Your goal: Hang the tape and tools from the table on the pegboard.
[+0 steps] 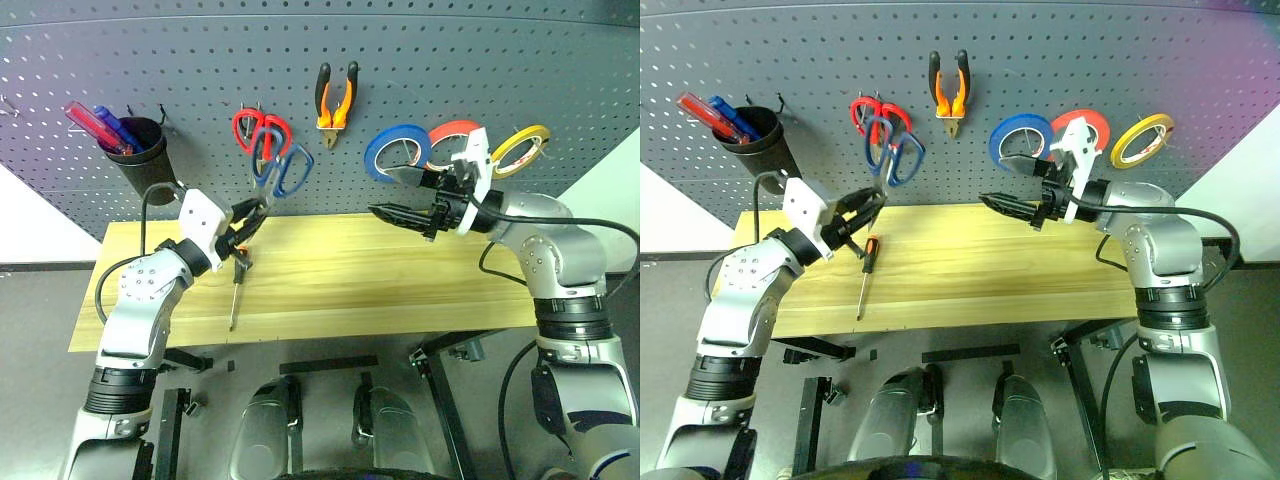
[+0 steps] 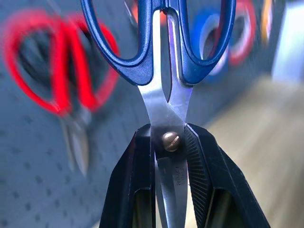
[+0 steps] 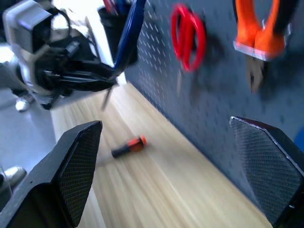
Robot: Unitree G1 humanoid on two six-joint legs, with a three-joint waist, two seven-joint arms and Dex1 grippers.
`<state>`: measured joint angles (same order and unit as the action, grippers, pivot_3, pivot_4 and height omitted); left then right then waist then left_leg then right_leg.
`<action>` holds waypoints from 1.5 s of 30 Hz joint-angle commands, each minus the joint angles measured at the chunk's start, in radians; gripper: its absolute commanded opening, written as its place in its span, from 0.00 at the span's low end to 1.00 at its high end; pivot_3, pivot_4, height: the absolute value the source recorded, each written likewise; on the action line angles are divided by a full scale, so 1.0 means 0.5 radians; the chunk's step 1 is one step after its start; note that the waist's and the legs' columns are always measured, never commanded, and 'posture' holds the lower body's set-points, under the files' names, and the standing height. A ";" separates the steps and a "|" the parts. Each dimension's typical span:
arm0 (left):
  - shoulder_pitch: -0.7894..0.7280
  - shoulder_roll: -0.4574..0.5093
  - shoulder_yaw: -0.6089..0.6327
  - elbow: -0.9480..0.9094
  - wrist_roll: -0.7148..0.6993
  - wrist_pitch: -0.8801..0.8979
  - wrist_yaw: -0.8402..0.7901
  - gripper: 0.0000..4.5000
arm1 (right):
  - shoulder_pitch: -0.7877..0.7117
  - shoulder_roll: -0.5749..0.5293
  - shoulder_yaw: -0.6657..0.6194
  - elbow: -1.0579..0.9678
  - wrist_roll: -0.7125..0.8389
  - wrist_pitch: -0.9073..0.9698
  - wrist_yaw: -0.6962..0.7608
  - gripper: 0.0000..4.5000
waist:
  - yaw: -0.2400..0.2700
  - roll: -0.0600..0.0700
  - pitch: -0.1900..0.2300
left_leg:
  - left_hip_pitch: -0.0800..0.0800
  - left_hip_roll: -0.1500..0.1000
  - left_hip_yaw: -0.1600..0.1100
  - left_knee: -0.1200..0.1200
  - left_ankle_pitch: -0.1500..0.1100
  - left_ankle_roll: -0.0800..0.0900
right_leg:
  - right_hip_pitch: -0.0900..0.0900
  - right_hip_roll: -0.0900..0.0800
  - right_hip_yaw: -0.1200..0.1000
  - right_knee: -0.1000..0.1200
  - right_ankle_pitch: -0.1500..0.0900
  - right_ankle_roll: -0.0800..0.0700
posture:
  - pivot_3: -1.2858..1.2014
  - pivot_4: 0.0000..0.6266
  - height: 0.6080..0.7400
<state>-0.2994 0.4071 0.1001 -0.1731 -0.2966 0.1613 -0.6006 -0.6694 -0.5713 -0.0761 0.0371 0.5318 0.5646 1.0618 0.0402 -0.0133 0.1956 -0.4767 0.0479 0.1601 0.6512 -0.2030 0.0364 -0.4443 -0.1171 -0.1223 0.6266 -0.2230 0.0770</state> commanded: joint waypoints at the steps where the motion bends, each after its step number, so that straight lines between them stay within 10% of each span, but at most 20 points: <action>1: 0.000 -0.099 0.105 -0.182 -0.093 -0.034 0.157 0.12 | -0.099 -0.054 -0.102 -0.097 0.095 0.010 0.004 1.00 | -0.001 0.001 -0.010 | 0.001 0.000 0.000 0.001 0.000 0.000 | 0.001 0.000 -0.001 0.000 0.000 0.000 | 0.56 0.09 1.00; 26: 0.038 -0.085 0.016 0.066 0.062 0.041 0.246 0.12 | -0.279 -0.114 -0.138 0.152 0.153 0.032 0.108 1.00 | -0.002 0.004 -0.060 | 0.003 0.004 -0.002 0.025 -0.007 0.009 | 0.008 0.001 0.000 0.010 0.001 0.002 | 0.55 0.12 1.00; 45: -0.532 -0.142 -0.111 0.984 0.392 -0.202 0.427 0.12 | -0.246 -0.096 -0.164 0.125 0.157 -0.023 0.013 1.00 | -0.001 0.011 -0.072 | 0.003 0.003 -0.001 0.030 -0.007 0.010 | 0.010 0.001 0.000 0.012 0.002 0.004 | 0.54 0.10 1.00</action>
<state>-0.5168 0.3357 0.0173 0.2826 -0.1163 0.0993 -0.4226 -0.7884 -0.6068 -0.1177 0.1386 0.5943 0.5720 1.0763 0.0396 -0.0080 0.1596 -0.4752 0.0490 0.1597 0.6665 -0.2065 0.0416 -0.4391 -0.1167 -0.1222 0.6327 -0.2217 0.0792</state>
